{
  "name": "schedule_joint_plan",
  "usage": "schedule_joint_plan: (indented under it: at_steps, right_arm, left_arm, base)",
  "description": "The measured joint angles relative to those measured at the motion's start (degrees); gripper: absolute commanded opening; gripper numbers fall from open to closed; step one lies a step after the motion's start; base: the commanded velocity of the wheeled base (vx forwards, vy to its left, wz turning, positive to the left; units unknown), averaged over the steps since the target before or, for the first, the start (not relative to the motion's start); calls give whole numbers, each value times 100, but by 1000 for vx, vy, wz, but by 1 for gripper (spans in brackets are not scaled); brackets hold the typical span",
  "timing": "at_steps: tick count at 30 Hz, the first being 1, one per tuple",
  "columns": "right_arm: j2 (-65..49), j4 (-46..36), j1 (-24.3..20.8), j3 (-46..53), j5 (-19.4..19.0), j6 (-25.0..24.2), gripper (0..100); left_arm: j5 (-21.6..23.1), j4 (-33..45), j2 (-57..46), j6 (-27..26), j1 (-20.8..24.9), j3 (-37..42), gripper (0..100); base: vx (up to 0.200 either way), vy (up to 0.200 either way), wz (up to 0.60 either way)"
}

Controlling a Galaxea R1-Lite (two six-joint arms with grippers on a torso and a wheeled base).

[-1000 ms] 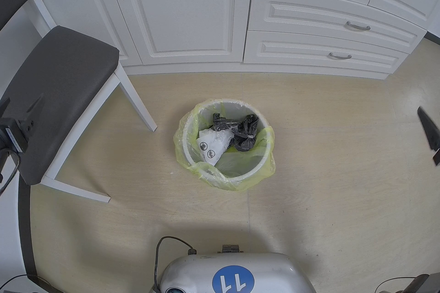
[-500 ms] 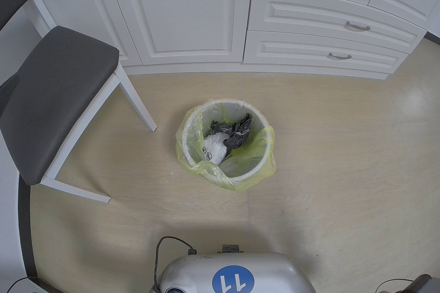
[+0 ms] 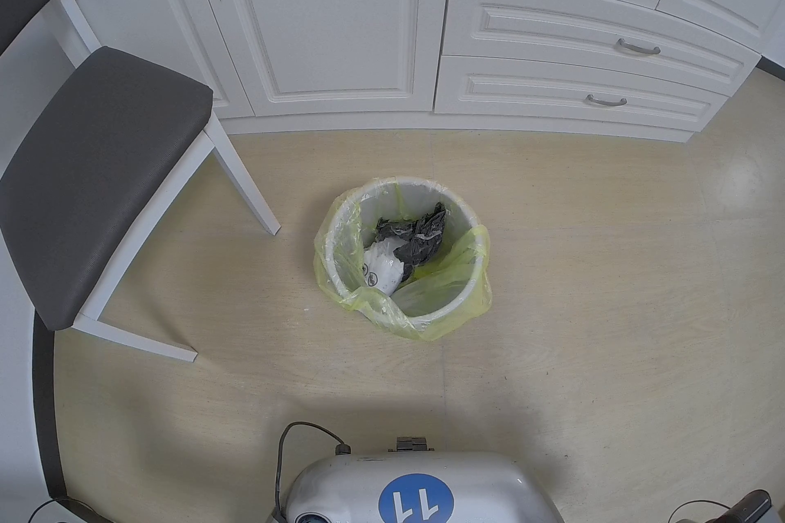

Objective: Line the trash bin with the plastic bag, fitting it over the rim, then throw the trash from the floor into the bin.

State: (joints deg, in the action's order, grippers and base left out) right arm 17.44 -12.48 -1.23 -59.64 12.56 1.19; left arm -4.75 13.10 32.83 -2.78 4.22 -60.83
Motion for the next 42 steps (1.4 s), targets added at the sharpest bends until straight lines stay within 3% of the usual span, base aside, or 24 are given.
schedule_joint_plan:
  at_steps: [7,18,28,42]
  right_arm:
    - [-887,-809,-80,-168,16,-5,100]
    - [-1342,-894,-55,-513,9,-16,100]
    - [-1470,-837,-9,-607,-118,-16,100]
    - [-1615,-827,52,-855,-165,17,100]
  left_arm:
    - [-20,394,-496,-11,-17,-418,100]
    - [16,427,-684,-66,-26,-967,100]
    - [29,429,-475,-575,7,-1596,100]
    - [57,741,-524,-611,-39,-1891,100]
  base:
    - [0,0,0]
    - [0,0,0]
    - [0,0,0]
    - [0,0,0]
